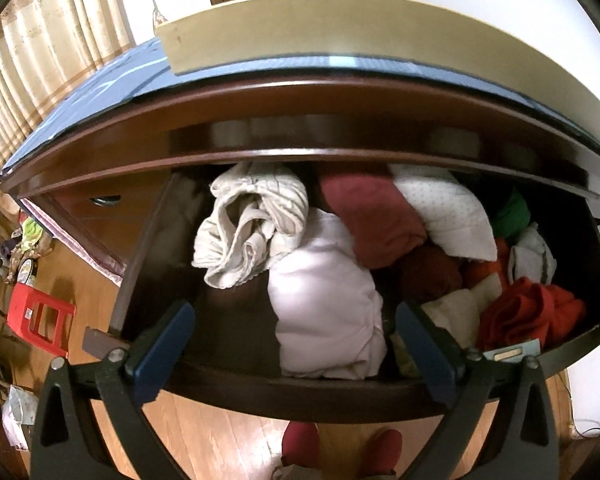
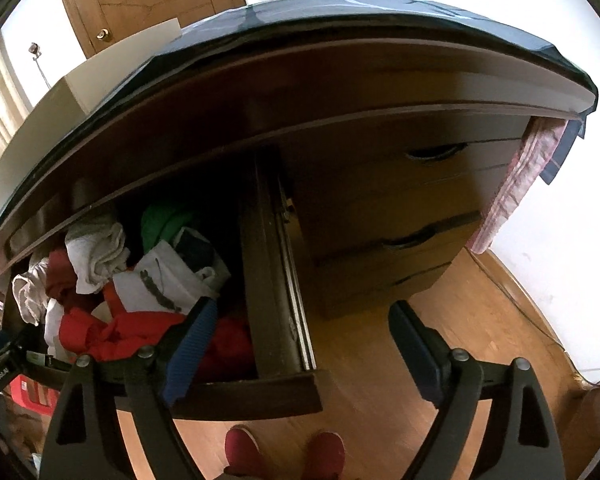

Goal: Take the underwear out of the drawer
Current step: 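Lower both tools toward the clothes inside the open drawer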

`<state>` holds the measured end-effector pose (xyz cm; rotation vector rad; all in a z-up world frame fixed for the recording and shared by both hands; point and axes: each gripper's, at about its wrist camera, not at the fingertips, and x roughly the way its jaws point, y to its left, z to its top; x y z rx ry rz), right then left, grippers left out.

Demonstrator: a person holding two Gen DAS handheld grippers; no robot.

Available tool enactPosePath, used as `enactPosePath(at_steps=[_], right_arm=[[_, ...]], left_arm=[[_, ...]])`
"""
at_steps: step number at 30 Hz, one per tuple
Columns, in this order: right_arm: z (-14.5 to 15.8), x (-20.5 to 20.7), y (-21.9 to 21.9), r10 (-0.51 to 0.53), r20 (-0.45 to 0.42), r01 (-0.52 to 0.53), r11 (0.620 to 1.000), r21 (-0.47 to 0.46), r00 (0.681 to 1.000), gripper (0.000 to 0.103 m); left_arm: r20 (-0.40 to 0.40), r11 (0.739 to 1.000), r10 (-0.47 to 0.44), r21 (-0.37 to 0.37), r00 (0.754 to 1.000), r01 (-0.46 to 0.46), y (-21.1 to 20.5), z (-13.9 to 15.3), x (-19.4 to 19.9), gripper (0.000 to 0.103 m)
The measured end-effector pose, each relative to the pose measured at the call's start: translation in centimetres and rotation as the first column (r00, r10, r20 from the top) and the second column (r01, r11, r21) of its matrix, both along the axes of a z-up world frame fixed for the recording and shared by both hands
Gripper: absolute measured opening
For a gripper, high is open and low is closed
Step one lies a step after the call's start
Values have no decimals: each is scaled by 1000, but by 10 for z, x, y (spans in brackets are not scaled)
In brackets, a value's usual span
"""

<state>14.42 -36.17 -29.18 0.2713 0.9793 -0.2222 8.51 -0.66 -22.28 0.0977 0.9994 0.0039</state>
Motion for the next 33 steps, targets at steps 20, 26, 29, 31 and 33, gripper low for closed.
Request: enactPosePath(at_steps=[20, 26, 29, 31, 33], right_arm=[[0, -18, 1, 46, -52, -49, 998, -50, 998, 89], [0, -23, 2, 67, -75, -71, 996, -52, 995, 89], [-2, -26, 2, 72, -87, -76, 996, -45, 994, 89], [-2, -28, 2, 74, -97, -78, 996, -40, 993, 89], [-3, -30, 1, 78, -109, -82, 996, -35, 991, 89]], left_arm=[[-18, 1000, 9, 1, 1000, -9, 4, 1, -2, 103], [-38, 1000, 12, 4, 999, -12, 4, 1, -1, 103], [-51, 1000, 10, 3, 999, -10, 6, 1, -3, 103], [-57, 1000, 8, 3, 998, -8, 7, 0, -4, 103], [-64, 1000, 6, 2, 998, -6, 7, 0, -5, 103]])
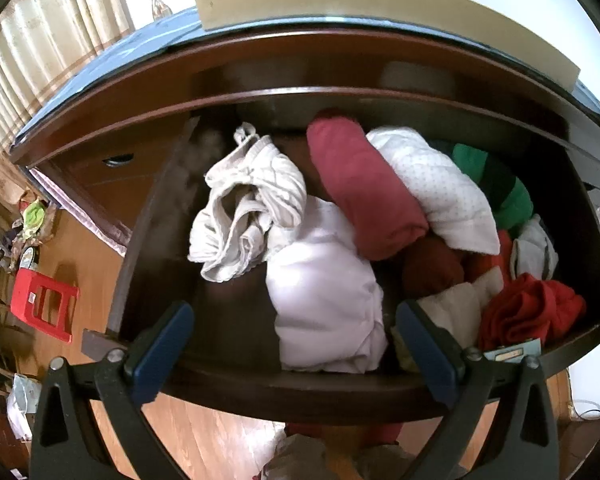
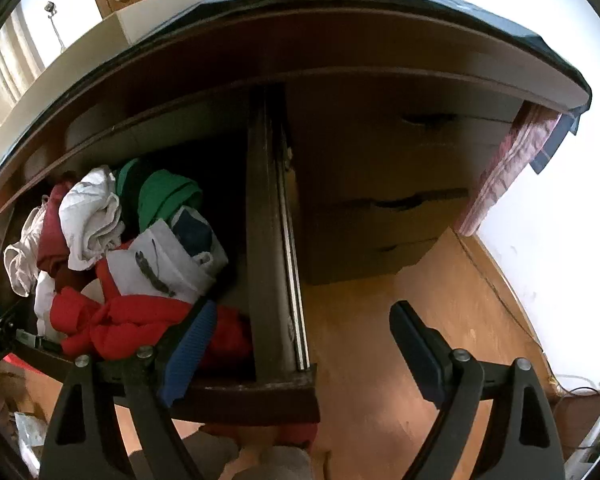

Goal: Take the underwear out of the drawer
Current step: 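Lower both tools toward the clothes inside the open drawer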

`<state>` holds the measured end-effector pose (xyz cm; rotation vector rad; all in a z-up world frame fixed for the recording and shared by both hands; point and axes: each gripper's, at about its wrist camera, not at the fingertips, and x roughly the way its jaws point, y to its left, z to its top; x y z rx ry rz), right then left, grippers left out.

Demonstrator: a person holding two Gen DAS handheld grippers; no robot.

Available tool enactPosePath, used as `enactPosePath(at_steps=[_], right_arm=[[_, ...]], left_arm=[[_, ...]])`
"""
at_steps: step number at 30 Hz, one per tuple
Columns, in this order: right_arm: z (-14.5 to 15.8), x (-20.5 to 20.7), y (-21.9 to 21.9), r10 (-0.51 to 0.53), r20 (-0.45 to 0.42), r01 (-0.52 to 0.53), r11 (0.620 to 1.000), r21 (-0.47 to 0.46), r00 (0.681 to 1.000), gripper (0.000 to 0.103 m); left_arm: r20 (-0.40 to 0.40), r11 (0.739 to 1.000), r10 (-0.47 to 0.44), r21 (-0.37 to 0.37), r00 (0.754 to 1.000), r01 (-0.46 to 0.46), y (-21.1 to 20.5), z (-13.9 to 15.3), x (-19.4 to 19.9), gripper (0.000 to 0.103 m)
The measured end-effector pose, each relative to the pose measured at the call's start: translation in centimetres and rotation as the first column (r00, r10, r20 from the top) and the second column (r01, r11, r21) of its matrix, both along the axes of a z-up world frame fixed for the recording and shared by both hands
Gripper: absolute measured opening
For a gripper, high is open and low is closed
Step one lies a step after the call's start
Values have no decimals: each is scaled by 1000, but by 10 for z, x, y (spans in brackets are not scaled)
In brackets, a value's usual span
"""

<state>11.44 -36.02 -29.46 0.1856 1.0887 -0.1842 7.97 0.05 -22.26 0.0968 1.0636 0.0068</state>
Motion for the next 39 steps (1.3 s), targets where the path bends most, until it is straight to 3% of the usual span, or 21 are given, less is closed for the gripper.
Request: enactPosePath(at_steps=[21, 27, 28, 29, 33, 39], right_arm=[[-5, -11, 3, -8, -52, 9, 1000, 13, 999, 89], [-6, -2, 1, 3, -132, 2, 999, 36, 991, 89], [-5, 0, 2, 10, -147, -6, 1000, 28, 989, 89], [0, 1, 3, 15, -141, -13, 1000, 17, 990, 89], [37, 3, 9, 29, -21, -28, 999, 22, 999, 89], [67, 18, 32, 96, 57, -97, 995, 9, 994, 89]], left_arm=[[-3, 1000, -1, 5, 1000, 1, -1, 0, -8, 103], [-62, 1000, -9, -4, 998, 9, -1, -1, 1, 103], [-68, 1000, -13, -1, 998, 13, -2, -1, 1, 98], [-65, 1000, -22, 4, 998, 22, -2, 1, 3, 93], [7, 998, -56, -1, 998, 56, -1, 19, 8, 93], [20, 999, 19, -50, 1000, -18, 20, 35, 34, 93]])
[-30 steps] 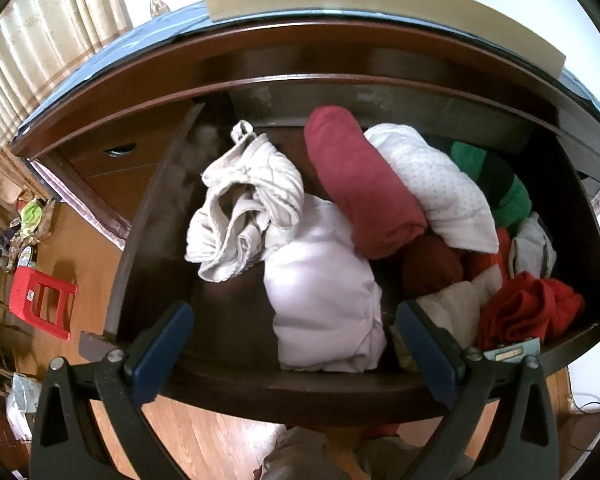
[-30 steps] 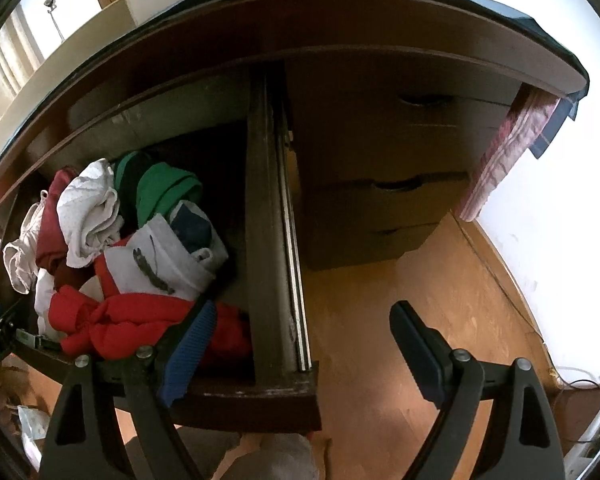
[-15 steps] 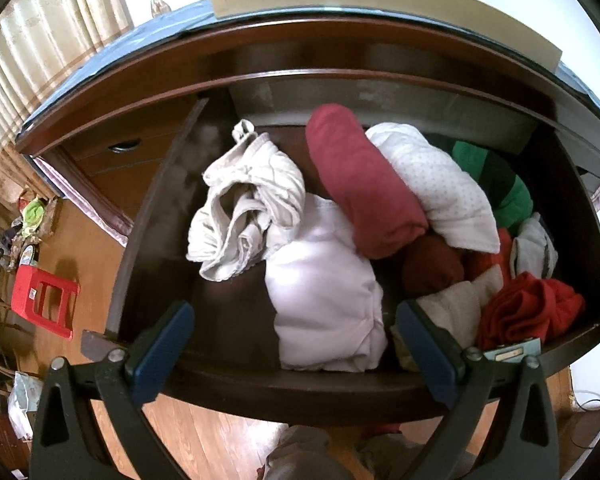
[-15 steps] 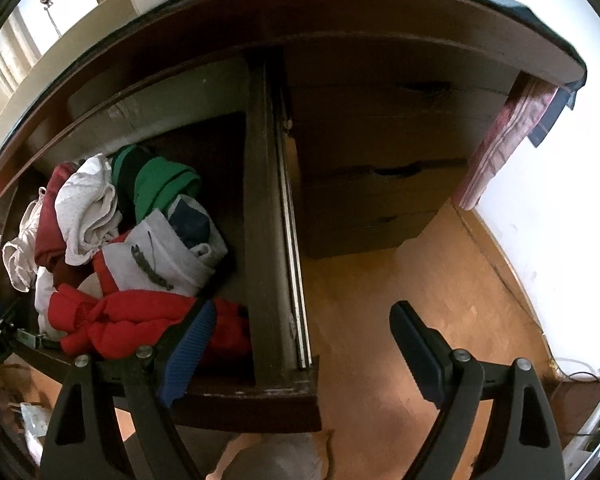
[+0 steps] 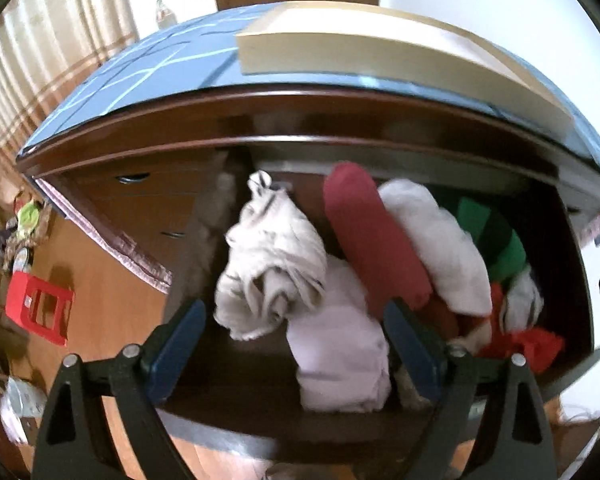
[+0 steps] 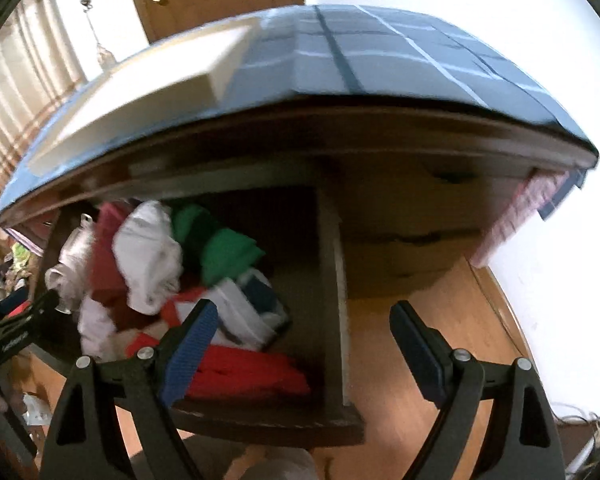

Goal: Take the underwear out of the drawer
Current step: 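Lower both tools toward the clothes inside the open drawer, then grasp beige underwear with left tool while right tool grasps white dotted underwear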

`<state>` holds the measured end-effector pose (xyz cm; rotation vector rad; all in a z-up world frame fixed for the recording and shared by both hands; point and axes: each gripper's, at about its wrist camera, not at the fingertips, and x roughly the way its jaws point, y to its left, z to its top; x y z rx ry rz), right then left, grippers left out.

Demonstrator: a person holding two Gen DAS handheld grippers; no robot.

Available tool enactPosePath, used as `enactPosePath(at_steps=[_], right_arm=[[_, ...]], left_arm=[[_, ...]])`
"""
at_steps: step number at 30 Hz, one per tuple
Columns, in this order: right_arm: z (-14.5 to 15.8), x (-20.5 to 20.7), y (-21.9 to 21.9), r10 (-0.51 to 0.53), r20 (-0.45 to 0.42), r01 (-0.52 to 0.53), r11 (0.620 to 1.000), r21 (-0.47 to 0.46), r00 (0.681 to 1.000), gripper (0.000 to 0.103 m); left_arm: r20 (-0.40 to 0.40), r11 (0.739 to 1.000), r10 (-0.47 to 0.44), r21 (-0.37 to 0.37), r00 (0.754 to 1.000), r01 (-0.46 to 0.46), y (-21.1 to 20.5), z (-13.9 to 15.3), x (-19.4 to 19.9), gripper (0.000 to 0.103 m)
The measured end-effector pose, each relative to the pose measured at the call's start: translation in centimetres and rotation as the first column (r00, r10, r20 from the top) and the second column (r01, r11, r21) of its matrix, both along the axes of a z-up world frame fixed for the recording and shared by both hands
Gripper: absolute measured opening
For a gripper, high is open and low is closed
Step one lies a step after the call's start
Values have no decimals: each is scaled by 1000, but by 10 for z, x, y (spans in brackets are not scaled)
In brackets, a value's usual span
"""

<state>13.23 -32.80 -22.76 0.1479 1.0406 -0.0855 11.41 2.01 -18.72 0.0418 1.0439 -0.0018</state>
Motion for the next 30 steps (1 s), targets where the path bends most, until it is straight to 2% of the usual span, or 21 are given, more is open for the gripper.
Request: enactPosePath(at_steps=[5, 6, 8, 14, 18, 26, 30], right_arm=[[-6, 12, 21, 68, -46, -67, 997, 34, 997, 87], [-6, 15, 25, 79, -45, -76, 996, 49, 996, 78], [-7, 24, 35, 100, -44, -96, 992, 78, 994, 68], [-22, 60, 84, 191, -65, -181, 974, 139, 979, 67], [-31, 81, 106, 213, -88, -193, 961, 198, 973, 67], [-50, 112, 133, 255, -156, -228, 958, 171, 954, 67], [-59, 120, 139, 256, -184, -227, 960, 162, 949, 67]], left_arm=[[-34, 999, 10, 40, 999, -9, 10, -6, 12, 93], [-39, 999, 22, 37, 999, -20, 13, -7, 14, 93], [-43, 998, 50, 34, 998, -48, 18, -10, 19, 93], [-49, 995, 98, 23, 994, -97, 25, -15, 35, 93], [-73, 994, 105, 47, 992, -101, 23, -24, 48, 93], [-131, 988, 139, 92, 982, -127, 21, -36, 68, 96], [-129, 986, 127, 122, 983, -111, 17, -38, 74, 96]])
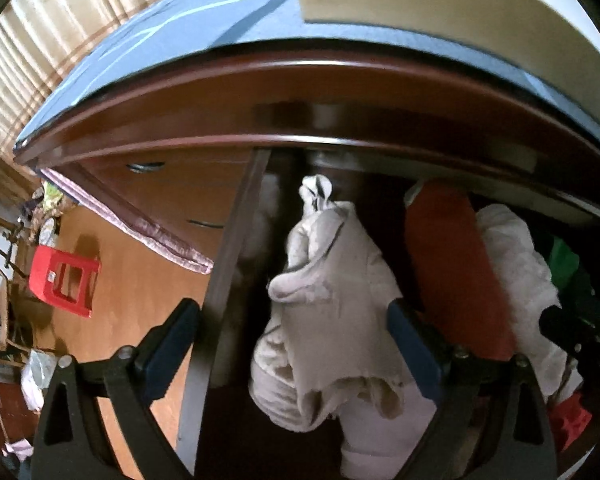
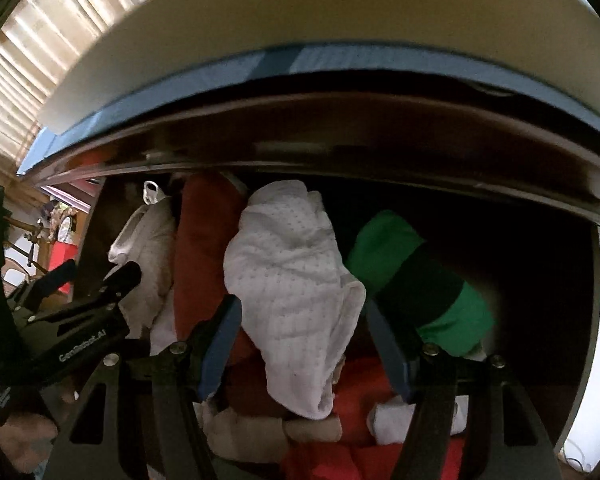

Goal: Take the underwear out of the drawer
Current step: 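Grasp beige underwear with left tool while right tool grasps white dotted underwear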

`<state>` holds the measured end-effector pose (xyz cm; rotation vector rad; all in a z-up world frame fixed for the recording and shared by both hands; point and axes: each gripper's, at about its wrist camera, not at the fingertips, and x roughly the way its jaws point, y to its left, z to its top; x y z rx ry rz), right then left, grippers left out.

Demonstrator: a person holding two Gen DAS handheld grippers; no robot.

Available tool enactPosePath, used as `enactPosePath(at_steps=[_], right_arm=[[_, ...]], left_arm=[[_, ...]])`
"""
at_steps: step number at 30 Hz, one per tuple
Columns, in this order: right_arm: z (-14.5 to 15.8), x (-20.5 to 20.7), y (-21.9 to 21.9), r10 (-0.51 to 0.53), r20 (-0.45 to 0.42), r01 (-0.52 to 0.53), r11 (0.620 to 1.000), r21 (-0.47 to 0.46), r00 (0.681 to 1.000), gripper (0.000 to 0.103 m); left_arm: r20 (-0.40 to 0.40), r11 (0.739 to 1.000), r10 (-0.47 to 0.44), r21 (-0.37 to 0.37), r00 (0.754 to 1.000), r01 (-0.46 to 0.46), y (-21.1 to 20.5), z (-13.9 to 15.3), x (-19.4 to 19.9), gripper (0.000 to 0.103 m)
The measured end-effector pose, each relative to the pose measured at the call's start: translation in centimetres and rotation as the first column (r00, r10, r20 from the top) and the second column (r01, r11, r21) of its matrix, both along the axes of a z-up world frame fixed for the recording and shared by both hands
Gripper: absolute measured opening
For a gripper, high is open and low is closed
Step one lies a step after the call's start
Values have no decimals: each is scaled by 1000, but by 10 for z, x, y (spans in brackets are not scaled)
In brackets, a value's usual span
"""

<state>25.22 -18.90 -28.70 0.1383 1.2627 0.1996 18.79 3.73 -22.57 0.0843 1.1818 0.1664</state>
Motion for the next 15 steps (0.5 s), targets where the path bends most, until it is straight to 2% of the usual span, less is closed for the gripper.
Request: enactPosePath(at_steps=[4, 6, 8, 10, 12, 13, 15], right_arm=[[-11, 6, 10, 24, -36, -25, 999, -32, 999, 67], [-15, 8, 12, 29, -41, -31, 998, -48, 999, 67], [-17, 10, 13, 31, -47, -34, 998, -52, 998, 67], [-19, 12, 14, 40, -55, -43, 998, -55, 998, 63], [-20, 12, 17, 47, -54, -50, 997, -63, 997, 60], [-21, 13, 18, 46, -53, -50, 996, -73, 998, 60], [-25, 15, 19, 40, -70, -45, 996, -73, 997, 60]], left_arm=[[-15, 998, -8, 63, 1000, 9, -8, -6, 4, 97], [-27, 995, -12, 99, 1000, 15, -11, -5, 5, 93], [-3, 990, -38, 133, 999, 38, -16, 1, 3, 90], [35, 983, -83, 167, 996, 76, -24, 10, 0, 89], [54, 979, -135, 164, 989, 125, -34, 13, -1, 89], [34, 977, -153, 157, 988, 146, -36, 11, 1, 89], [-16, 982, -132, 136, 991, 133, -34, 2, 6, 89]])
